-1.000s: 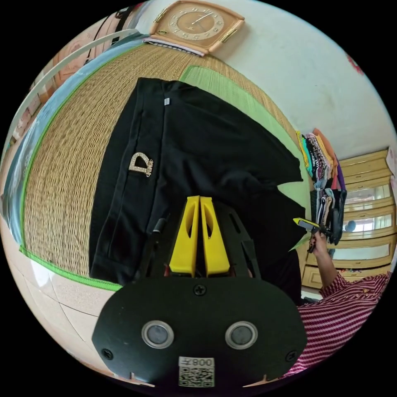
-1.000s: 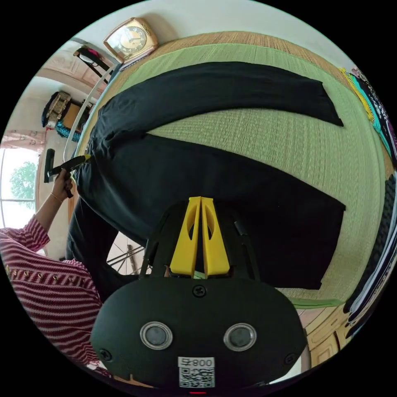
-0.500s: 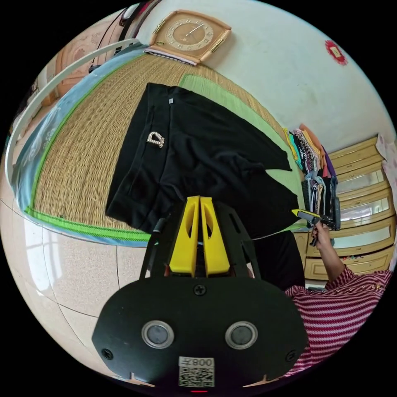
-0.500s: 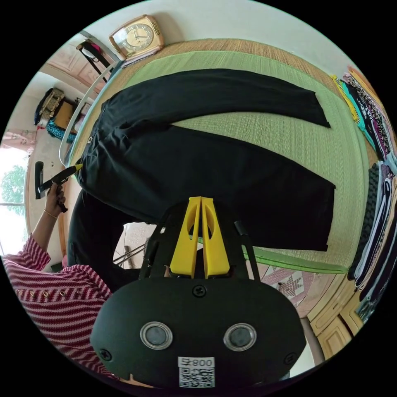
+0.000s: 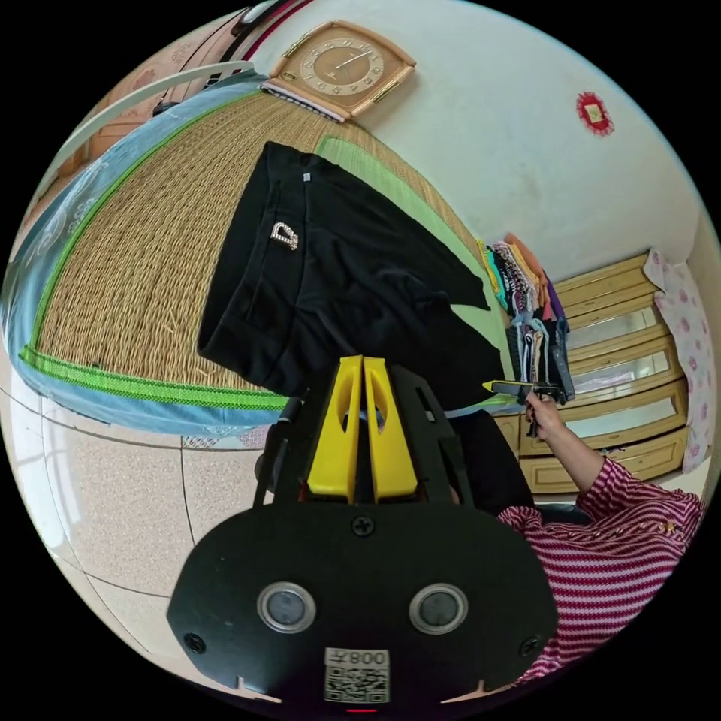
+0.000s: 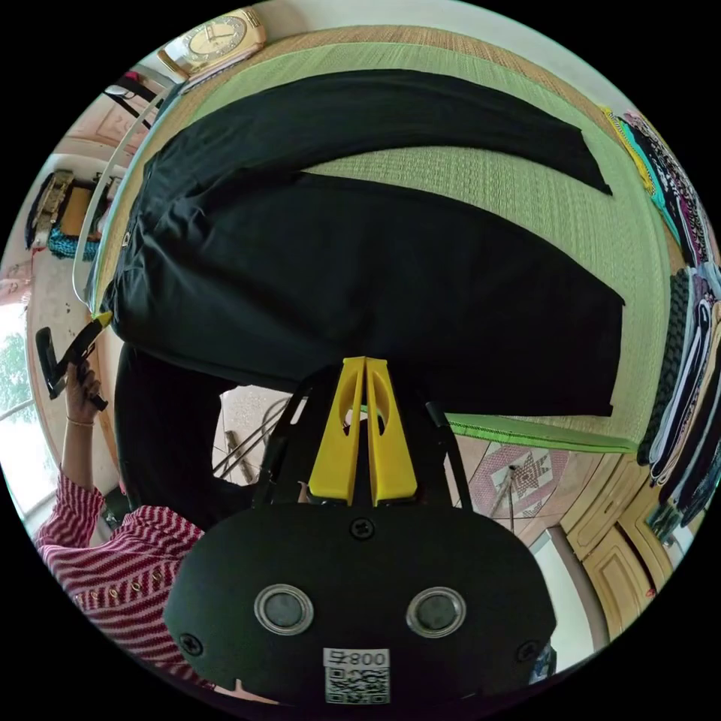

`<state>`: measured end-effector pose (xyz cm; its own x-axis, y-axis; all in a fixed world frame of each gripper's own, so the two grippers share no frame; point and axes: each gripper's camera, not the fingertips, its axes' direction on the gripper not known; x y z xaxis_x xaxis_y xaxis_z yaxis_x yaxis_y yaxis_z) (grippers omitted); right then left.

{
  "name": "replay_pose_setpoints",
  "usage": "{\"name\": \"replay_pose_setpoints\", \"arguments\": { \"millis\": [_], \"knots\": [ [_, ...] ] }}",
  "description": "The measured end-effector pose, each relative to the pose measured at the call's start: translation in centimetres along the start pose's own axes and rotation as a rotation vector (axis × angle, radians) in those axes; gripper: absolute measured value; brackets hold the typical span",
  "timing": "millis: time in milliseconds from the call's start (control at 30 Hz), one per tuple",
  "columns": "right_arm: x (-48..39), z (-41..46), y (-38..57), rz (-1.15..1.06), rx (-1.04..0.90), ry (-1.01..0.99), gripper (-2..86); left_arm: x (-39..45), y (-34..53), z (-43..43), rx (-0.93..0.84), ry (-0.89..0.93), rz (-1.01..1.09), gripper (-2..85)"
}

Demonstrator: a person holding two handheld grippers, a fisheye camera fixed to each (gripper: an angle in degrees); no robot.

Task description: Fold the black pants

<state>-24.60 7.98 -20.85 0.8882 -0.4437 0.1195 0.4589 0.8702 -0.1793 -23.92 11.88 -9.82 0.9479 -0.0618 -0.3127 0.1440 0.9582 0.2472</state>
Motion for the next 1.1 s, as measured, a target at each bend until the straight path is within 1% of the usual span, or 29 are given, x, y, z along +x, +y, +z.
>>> {"name": "replay_pose_setpoints", "arguments": {
  "millis": [167,300,467,633,733,867,1000,1100],
  "knots": [
    [-0.3,-5.8,-0.3,-0.051,0.083,-0.003,0.1,-0.5,-0.1,-3.5,0.062,0.057,0.061,1.7],
    [-1.1,-11.5,-3.5,-0.142,0.167,-0.010,0.2,-0.4,-1.7,-5.0,0.059,0.048,0.102,3.9],
    [-2.3,-16.6,-10.5,-0.248,0.234,-0.013,0.6,1.0,-5.6,-5.9,0.012,-0.039,0.177,4.6],
    [-2.9,-19.9,-20.6,-0.338,0.253,-0.028,2.4,1.7,-10.1,-5.8,-0.035,-0.129,0.193,4.9],
    [-3.1,-21.3,-26.1,-0.395,0.257,-0.047,4.9,1.8,-13.0,-5.5,-0.059,-0.177,0.175,6.2],
    [-3.3,-22.3,-31.9,-0.449,0.242,-0.028,6.0,2.0,-16.4,-4.9,-0.105,-0.239,0.179,7.8],
    [-3.5,-23.0,-37.3,-0.504,0.234,0.031,6.5,2.6,-18.3,-4.5,-0.159,-0.337,0.212,9.0],
    [-3.4,-22.6,-40.5,-0.523,0.198,0.079,6.9,3.1,-19.1,-3.8,-0.235,-0.405,0.263,10.2]
  ]
}}
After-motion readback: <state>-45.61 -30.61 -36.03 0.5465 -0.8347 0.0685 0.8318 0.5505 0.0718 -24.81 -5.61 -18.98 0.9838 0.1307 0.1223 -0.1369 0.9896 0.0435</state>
